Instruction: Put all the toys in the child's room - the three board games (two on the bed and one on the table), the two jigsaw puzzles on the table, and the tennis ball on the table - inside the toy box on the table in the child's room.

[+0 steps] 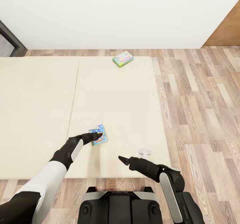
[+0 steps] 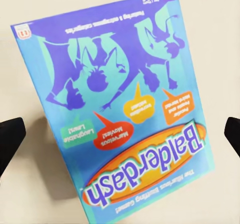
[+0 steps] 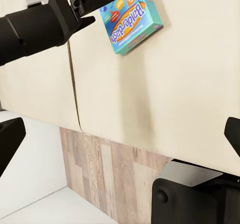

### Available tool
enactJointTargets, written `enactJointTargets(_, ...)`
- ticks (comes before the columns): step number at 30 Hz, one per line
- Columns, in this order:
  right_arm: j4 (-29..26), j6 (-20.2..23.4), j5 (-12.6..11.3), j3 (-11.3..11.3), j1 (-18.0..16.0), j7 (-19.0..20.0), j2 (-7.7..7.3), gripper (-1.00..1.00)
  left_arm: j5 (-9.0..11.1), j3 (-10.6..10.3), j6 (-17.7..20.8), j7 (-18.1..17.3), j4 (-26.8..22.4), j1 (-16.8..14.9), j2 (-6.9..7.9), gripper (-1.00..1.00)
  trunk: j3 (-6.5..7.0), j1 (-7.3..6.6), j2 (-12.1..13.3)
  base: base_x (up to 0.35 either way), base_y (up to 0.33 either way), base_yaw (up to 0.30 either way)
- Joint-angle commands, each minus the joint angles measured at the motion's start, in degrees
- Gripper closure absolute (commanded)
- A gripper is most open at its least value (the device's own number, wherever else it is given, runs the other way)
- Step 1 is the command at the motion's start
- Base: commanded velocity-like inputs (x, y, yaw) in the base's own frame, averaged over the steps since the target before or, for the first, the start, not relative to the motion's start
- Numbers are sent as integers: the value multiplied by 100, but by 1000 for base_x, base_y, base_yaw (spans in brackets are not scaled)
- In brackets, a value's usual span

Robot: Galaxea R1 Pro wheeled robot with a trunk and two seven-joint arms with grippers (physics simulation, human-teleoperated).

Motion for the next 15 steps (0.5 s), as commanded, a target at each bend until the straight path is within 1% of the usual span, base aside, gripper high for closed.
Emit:
enactJointTargets(1,-5,27,16,-7,-3,25,3,-100,39,-5,33,4,-7,-1,2,-100,-4,2,-6,0,0,0)
enactJointTargets(15,-8,28,15,-7,-2,31,3,-100,39,-9,-58,-2,-5,5,12,-100,-28,2,-6,0,0,0)
